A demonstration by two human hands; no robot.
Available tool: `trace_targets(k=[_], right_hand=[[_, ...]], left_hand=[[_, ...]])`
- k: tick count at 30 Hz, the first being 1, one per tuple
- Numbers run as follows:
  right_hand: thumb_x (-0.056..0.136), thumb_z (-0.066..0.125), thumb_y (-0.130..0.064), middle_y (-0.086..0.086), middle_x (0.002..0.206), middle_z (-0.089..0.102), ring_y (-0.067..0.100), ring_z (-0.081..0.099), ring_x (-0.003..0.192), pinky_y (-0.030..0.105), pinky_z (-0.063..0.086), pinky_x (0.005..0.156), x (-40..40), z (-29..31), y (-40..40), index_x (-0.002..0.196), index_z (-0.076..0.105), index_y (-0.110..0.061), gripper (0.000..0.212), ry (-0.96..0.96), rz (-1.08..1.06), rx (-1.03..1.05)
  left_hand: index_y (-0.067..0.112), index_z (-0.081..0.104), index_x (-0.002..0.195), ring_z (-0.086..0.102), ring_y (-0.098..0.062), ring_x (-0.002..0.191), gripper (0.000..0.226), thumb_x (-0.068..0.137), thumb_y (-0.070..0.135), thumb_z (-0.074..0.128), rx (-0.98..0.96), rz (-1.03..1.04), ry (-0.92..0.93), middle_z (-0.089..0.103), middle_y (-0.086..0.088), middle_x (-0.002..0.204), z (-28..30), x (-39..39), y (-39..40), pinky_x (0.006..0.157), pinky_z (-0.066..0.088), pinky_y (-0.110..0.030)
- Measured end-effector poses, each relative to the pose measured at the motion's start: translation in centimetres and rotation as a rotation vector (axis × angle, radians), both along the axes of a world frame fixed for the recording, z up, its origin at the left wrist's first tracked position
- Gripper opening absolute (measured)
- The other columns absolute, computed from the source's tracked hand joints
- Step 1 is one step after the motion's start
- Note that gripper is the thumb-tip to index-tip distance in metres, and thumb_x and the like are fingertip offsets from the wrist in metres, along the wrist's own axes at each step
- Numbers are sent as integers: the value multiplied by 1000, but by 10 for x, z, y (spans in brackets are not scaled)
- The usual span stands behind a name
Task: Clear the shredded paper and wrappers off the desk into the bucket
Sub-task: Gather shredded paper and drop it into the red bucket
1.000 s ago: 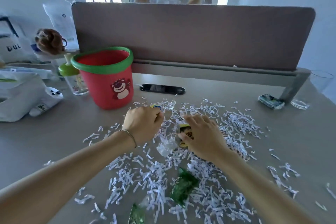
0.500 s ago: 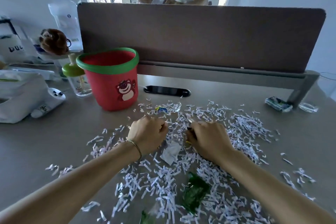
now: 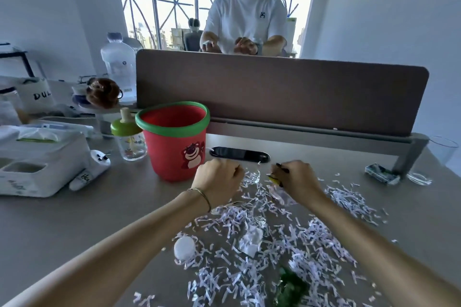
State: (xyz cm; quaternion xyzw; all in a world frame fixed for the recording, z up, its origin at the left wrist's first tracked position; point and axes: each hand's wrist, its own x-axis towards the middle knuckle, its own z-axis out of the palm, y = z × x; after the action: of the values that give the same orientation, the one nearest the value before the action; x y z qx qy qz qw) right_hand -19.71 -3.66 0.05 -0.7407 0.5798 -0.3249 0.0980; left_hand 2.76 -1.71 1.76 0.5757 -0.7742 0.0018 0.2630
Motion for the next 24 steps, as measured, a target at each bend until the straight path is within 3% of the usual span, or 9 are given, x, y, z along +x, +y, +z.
trace_targets(k=[2,5,10,15,19,24], right_hand=[[101,56,-44,-6,40,48,4,41,36,28,30,47,8,17,-6,49,52,-13,61,-77,-15,-16],[100,57,-44,-5,43,45,8,37,38,29,26,47,23,48,-10,52,50,-17,55,-192,-11,-15],[100,59,-37,-6,35,43,9,38,32,25,31,44,56,89,-21,49,48,-15,57,-406,55,20],[99,59,-39,-7,33,41,8,38,29,26,31,44,94,117,-40,50,45,-13,57,-475,34,78],[98,60,-37,-11,30,34,4,32,27,25,28,41,116,127,-52,47,40,-17,59,-493,20,97],[98,60,-34,-9,33,35,7,30,27,21,24,34,131,131,-70,52,46,-12,53,-489,49,114]], left_hand=[[14,53,64,59,-26,55,48,100,42,37,-35,0,-9,58,1,58,17,-1,-4,53,51,-34],[17,41,58,55,-31,58,49,101,41,41,-85,0,14,51,0,58,45,1,-12,55,44,-34],[14,58,67,59,-30,64,47,100,43,41,-135,30,97,58,1,61,86,22,-26,59,48,-35],[18,49,57,58,-33,70,49,99,42,42,-113,144,116,55,1,62,116,66,-57,61,40,-33],[17,57,63,61,-29,72,47,99,43,41,-47,247,86,62,0,69,125,99,-80,62,41,-32],[20,65,75,64,-25,75,37,95,43,45,94,335,-47,64,3,75,127,122,-103,61,42,-30]])
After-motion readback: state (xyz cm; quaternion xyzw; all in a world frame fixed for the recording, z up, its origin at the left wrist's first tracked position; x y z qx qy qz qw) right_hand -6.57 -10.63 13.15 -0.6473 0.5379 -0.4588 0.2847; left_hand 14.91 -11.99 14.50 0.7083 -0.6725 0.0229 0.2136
